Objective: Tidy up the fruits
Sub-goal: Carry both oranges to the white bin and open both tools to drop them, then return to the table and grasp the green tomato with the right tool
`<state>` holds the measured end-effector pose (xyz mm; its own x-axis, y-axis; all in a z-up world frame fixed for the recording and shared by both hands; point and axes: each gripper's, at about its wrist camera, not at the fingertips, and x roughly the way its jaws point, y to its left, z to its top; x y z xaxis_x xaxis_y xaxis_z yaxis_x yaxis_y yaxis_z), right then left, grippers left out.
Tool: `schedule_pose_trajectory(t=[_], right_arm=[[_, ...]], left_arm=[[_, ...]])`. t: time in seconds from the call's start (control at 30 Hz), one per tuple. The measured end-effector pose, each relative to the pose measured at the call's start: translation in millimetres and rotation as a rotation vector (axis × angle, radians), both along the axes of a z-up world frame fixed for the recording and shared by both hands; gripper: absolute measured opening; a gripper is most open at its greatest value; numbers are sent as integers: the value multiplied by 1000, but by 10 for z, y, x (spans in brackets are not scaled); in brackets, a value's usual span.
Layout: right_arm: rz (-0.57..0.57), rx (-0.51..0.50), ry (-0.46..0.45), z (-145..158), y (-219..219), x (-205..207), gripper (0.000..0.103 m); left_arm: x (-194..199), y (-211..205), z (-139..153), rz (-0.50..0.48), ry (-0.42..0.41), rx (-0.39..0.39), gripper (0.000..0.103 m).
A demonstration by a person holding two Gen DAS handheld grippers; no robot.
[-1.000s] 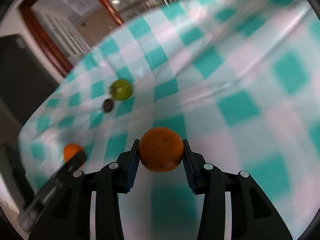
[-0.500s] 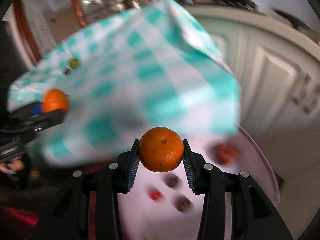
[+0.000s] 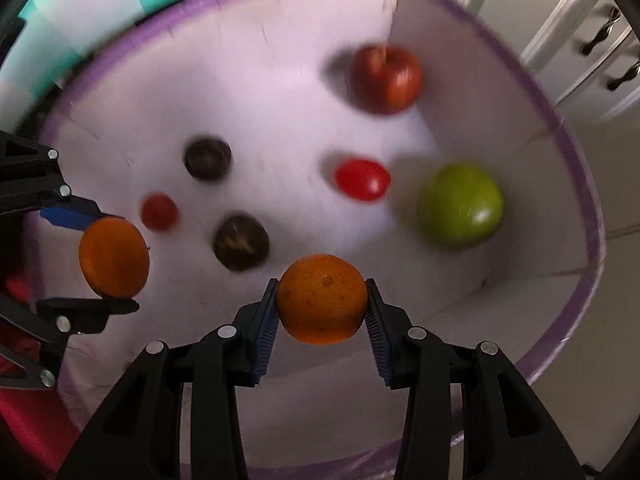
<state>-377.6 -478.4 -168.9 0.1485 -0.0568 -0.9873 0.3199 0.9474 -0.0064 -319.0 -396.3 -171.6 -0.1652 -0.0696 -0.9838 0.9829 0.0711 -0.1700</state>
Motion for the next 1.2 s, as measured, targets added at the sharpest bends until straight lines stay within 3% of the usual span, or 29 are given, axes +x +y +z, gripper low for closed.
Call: schedule_pose_trajectory(t=[0.23, 0.47, 0.5, 0.57, 0.67, 0.77, 0.8, 0.83, 0.87, 0.9, 0.93, 0.97, 1.0, 1.07, 1.1, 1.17, 1.2], right_arm=[[75, -72, 123, -195, 105, 49, 42], [93, -104, 176, -264, 117, 49, 43], [95, -101, 181, -258, 121, 52, 50], [99, -96, 172, -192, 140, 68, 64], [111, -131, 149, 71, 126, 80, 67], [74, -204, 56, 685, 1, 116, 67], [62, -244, -18, 1021, -16, 163, 67], [51, -284, -116, 1397, -1, 227, 69], [42, -309, -210, 1702, 73, 279, 71], [31, -329, -335, 2055, 143, 339, 83], [24, -338, -438, 2295, 229, 373, 92], [20, -344, -593, 2599, 356, 432, 93], [26, -336, -726, 2816, 492, 521, 95], [50, -296, -872, 3070, 791, 814, 97], [65, -275, -897, 3084, 905, 981, 97], [129, -215, -895, 2979, 1187, 1490, 97], [162, -187, -882, 2928, 1323, 1757, 97]], left_arm=[[-160, -73, -377, -69, 47, 127, 45], [-134, -38, -399, -52, 77, 124, 47], [-129, -34, -371, -50, 81, 111, 52], [-95, 9, -277, -45, 82, 73, 66], [-61, 45, 20, -41, 50, -36, 67], [32, 251, 666, -4, -60, -269, 67], [71, 326, 856, 13, -85, -333, 67], [162, 506, 1226, 49, -108, -465, 68], [231, 690, 1501, 86, -131, -563, 78], [393, 949, 1874, 163, -195, -697, 89], [452, 1124, 2068, 222, -243, -775, 95], [664, 1329, 2290, 300, -300, -858, 102], [948, 1651, 2514, 424, -384, -941, 102], [1396, 2025, 2707, 607, -510, -958, 102], [1693, 2294, 2769, 744, -586, -939, 102], [2129, 2696, 2761, 926, -657, -898, 102], [2443, 2962, 2717, 1066, -692, -860, 102]])
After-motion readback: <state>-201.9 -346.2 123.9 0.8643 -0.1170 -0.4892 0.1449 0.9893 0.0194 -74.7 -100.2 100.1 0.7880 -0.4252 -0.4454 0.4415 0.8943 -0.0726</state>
